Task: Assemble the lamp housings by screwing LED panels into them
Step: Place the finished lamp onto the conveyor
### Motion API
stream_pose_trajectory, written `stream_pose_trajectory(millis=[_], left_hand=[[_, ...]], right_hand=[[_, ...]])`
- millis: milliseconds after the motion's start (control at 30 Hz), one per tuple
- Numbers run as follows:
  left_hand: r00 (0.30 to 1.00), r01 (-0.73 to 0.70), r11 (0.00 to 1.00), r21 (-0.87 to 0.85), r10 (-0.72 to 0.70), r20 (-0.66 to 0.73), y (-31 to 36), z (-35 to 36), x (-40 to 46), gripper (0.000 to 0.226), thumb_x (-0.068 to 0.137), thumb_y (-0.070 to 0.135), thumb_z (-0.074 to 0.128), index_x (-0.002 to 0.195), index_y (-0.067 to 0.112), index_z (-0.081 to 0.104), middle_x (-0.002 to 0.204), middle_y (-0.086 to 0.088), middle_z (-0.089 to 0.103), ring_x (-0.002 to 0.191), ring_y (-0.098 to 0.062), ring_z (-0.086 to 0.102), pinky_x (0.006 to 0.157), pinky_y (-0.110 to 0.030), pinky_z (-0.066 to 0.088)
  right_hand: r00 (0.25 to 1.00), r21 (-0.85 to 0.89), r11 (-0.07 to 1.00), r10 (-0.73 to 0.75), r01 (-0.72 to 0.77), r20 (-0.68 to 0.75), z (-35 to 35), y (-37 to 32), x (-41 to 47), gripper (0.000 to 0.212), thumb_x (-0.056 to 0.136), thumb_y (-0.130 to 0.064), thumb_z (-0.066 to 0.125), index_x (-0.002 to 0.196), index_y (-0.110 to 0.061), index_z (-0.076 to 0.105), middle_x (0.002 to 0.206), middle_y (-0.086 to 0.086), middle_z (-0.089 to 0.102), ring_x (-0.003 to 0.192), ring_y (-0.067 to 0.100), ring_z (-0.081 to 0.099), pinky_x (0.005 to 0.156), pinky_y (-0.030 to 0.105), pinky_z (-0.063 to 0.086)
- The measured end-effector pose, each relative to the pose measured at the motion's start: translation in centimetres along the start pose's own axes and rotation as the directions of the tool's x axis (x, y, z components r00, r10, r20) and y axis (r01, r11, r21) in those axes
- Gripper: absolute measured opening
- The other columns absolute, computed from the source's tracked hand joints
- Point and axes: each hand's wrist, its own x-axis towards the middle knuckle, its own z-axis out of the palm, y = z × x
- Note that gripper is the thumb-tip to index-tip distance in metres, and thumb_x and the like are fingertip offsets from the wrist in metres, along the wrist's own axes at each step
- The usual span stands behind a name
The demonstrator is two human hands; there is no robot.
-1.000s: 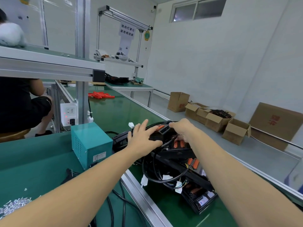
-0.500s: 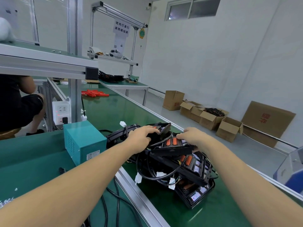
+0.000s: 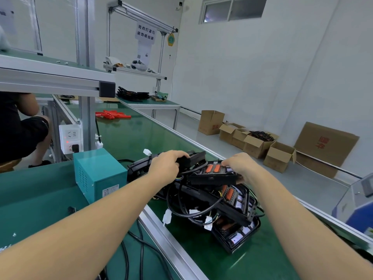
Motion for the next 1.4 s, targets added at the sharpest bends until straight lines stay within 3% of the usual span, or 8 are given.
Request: stream_pose_trajectory(millis=[200, 300, 467, 600, 667, 767, 1067, 1400], left_hand=[[0.999, -0.043, 0.996, -0.073, 0.041, -0.023, -0.6, 0.1, -0.1, 0.043, 0.090, -0.003, 0.047, 0.118, 0.026, 0.064, 0.133, 0.005, 0.053, 0.121, -0.023, 0.049, 0.103, -0.034, 0.038], [0.999, -0.047, 0.991, -0.127, 0.046, -0.012, -1.0, 0.0, -0.1, 0.044, 0.092, 0.000, 0.048, 0.121, 0.030, 0.062, 0.132, 0.007, 0.054, 0.109, -0.020, 0.055, 0.094, -0.030, 0.043], [0.994, -0.031, 1.000, -0.006, 0.031, 0.108, -0.3, 0.2, 0.1, 0.043, 0.096, 0.010, 0.047, 0.131, 0.033, 0.055, 0.137, 0.006, 0.054, 0.099, -0.022, 0.062, 0.092, -0.032, 0.047], [0.987, -0.079, 0.991, 0.108, 0.063, 0.149, 0.0, 0.0, 0.5, 0.049, 0.095, 0.008, 0.047, 0.138, 0.031, 0.046, 0.146, 0.005, 0.044, 0.121, -0.021, 0.052, 0.104, -0.034, 0.037], [0.978, -0.145, 0.978, 0.148, 0.118, 0.174, -0.1, 0.1, 0.5, 0.058, 0.092, 0.002, 0.045, 0.143, 0.028, 0.038, 0.153, 0.005, 0.033, 0.137, -0.019, 0.034, 0.111, -0.039, 0.028], [0.965, -0.190, 0.963, 0.189, 0.147, 0.219, -0.6, 0.4, 0.5, 0.066, 0.090, -0.002, 0.039, 0.148, 0.028, 0.029, 0.157, 0.007, 0.023, 0.143, -0.016, 0.023, 0.114, -0.043, 0.021], [0.938, -0.200, 0.936, 0.289, 0.098, 0.332, -0.3, 0.3, 0.7, 0.074, 0.086, -0.003, 0.038, 0.150, 0.030, 0.020, 0.159, 0.010, 0.014, 0.144, -0.016, 0.015, 0.117, -0.049, 0.011], [0.945, -0.173, 0.911, 0.375, 0.046, 0.323, 0.3, -0.3, -1.2, 0.068, 0.094, 0.006, 0.037, 0.152, 0.026, 0.008, 0.160, 0.007, 0.004, 0.147, -0.016, 0.001, 0.117, -0.050, -0.002]], right_hand=[[0.999, -0.040, 0.999, -0.028, 0.026, -0.043, -1.0, -0.6, 0.3, 0.017, 0.089, -0.010, 0.066, 0.081, -0.003, 0.053, 0.085, 0.016, 0.062, 0.073, 0.035, 0.066, 0.059, 0.039, 0.058], [0.996, -0.049, 0.998, -0.047, 0.043, -0.074, -1.3, -0.5, 0.5, 0.020, 0.087, -0.011, 0.068, 0.078, -0.004, 0.051, 0.079, 0.013, 0.057, 0.065, 0.031, 0.060, 0.051, 0.033, 0.050], [0.995, -0.394, 0.915, -0.097, 0.083, -0.015, -0.4, -0.8, 0.4, 0.024, 0.092, -0.016, 0.058, 0.072, -0.007, 0.049, 0.075, 0.007, 0.050, 0.065, 0.021, 0.045, 0.058, 0.028, 0.037], [0.954, -0.540, 0.794, -0.291, 0.280, 0.067, -0.4, -1.4, -1.3, 0.057, 0.095, -0.047, 0.052, 0.134, -0.005, 0.052, 0.132, 0.010, 0.057, 0.114, 0.027, 0.058, 0.097, 0.037, 0.045], [0.905, -0.564, 0.711, -0.372, 0.420, 0.205, 0.2, -1.5, -3.1, 0.078, 0.087, -0.074, 0.042, 0.145, -0.023, 0.042, 0.149, 0.002, 0.044, 0.133, 0.024, 0.045, 0.114, 0.053, 0.025], [0.874, -0.697, 0.527, -0.299, 0.486, 0.384, 1.6, -1.1, -4.6, 0.109, 0.064, -0.094, 0.026, 0.154, -0.032, 0.023, 0.162, -0.003, 0.020, 0.148, 0.019, 0.019, 0.114, 0.063, -0.001], [0.910, -0.806, 0.423, -0.169, 0.413, 0.378, 2.8, -1.3, -3.4, 0.098, 0.080, -0.085, 0.029, 0.156, -0.024, 0.016, 0.162, 0.004, 0.023, 0.146, 0.026, 0.026, 0.117, 0.052, 0.021], [0.922, -0.826, 0.410, -0.143, 0.386, 0.360, 3.0, -1.4, -3.6, 0.100, 0.079, -0.087, 0.028, 0.156, -0.024, 0.016, 0.162, 0.002, 0.020, 0.147, 0.026, 0.024, 0.117, 0.051, 0.022]])
